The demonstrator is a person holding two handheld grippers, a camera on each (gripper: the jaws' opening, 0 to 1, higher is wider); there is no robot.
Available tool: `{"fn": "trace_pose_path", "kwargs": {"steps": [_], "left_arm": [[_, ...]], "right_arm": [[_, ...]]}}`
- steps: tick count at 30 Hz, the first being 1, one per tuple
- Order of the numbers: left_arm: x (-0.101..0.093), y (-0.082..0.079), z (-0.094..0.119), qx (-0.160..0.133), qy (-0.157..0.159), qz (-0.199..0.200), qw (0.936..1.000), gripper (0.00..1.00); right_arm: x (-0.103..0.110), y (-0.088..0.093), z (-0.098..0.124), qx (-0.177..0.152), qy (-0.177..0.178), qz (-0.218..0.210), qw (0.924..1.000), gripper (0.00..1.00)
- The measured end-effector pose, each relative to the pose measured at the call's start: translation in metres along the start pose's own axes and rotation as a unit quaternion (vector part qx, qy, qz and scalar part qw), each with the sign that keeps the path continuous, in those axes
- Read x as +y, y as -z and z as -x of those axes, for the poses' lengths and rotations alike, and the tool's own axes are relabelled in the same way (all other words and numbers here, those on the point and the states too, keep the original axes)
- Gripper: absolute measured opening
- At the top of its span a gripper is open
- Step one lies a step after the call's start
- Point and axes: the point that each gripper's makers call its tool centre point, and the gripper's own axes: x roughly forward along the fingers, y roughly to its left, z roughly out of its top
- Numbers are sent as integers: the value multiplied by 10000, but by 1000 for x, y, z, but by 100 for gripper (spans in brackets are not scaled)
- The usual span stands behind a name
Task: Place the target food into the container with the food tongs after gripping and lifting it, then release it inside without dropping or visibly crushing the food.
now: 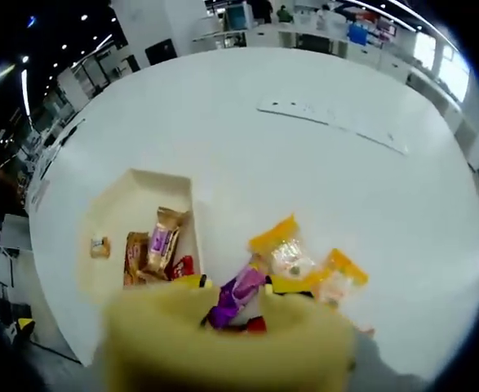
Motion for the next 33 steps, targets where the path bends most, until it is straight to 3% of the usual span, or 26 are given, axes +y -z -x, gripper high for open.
{"fn": "trace_pose_path", "kwargs": {"steps": [9,11,13,33], "left_arm": [[1,1,0,28,-18,4,10000,97],[1,1,0,38,-19,8,10000,97],[1,1,0,37,-22,13,10000,97],[2,4,-1,123,-42,12,9999,97]], "right_arm": [[-4,-3,-6,64,83,-241,9997,27],[-10,2,-7,183,226,-104,9995,27],[-8,3,-8,137,92,-268,9995,28],[-15,0,-12,226,260,-279,9990,20]]}}
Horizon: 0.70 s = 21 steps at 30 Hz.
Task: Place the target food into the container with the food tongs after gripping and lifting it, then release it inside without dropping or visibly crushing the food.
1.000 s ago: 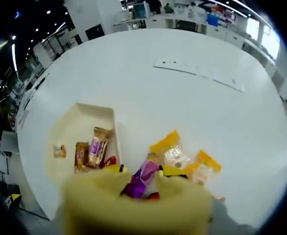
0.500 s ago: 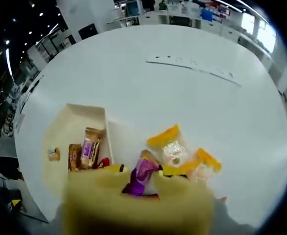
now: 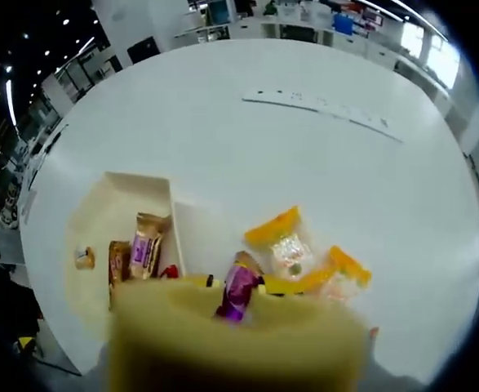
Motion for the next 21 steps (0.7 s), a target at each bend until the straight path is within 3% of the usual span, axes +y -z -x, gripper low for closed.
{"fn": "trace_pose_path", "kwargs": {"steps": [3,4,13,17,18,21], "left_arm": [[0,0,0,3,-3,-2,10000,97],[0,0,0,5,5,-1,10000,97],[-2,2,1,45,27,-29,10000,97],[-1,1,1,31,4,-19,10000,97],[-1,1,1,34,6,-22,10000,97],[0,1,1,22,-9,-18,10000,97]], "right_arm": [[-3,1,1,2,17,22,10000,21],[0,4,0,93,-151,-31,9998,22],[1,5,-3,3,0,39,10000,25],[-1,5,-1,45,221,521,9984,24],[-10,5,1,73,445,691,9966,25],[-13,9,1,68,435,642,9970,24]]}}
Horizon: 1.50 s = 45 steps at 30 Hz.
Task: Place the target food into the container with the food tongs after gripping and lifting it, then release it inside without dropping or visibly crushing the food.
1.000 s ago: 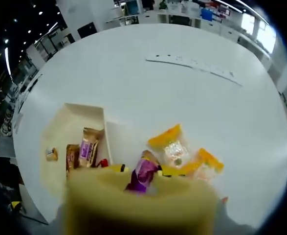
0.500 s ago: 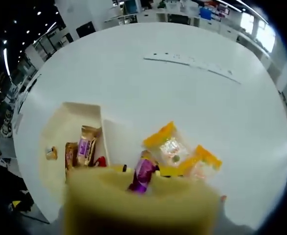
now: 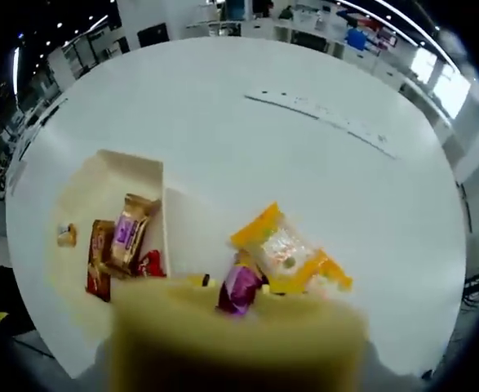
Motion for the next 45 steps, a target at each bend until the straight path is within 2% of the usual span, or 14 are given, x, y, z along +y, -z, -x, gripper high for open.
{"fn": "trace_pose_path", "kwargs": {"steps": [14,21,25,28,36,45], "left_arm": [[0,0,0,19,28,-1,10000,98],[0,0,0,15,24,-22,10000,98],[-2,0,0,35,68,-26,10000,98],[-2,-1,0,-12,95,8,10000,98],[-5,-4,1,-84,165,-14,9998,99],[-8,-7,2,-206,174,-158,9995,99]], "right_arm": [[-3,0,2,23,-26,73,10000,20],[-11,-6,16,-142,-24,-4,9999,20],[-13,-3,22,-121,-46,-41,9999,20],[-17,-3,32,-146,-76,-216,9996,20],[-26,-7,63,-339,45,-217,9992,21],[-20,-22,113,-722,44,-191,9972,21]]}}
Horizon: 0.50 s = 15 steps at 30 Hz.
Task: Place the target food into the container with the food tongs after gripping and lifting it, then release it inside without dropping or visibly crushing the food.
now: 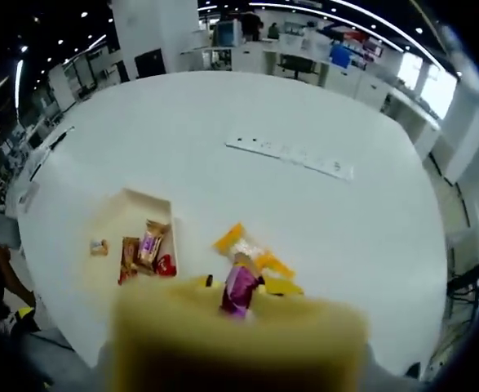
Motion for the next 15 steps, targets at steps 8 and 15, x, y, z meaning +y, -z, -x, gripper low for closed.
{"fn": "trace_pose_path", "kwargs": {"steps": [8,15], "left_arm": [[-2,0,0,6,35,-40,10000,99],[-2,1,0,24,59,-86,9999,99]], "right_arm": [[3,-9,20,-229,-4,36,9997,21],[6,-13,24,-279,-38,-23,9996,21]]}}
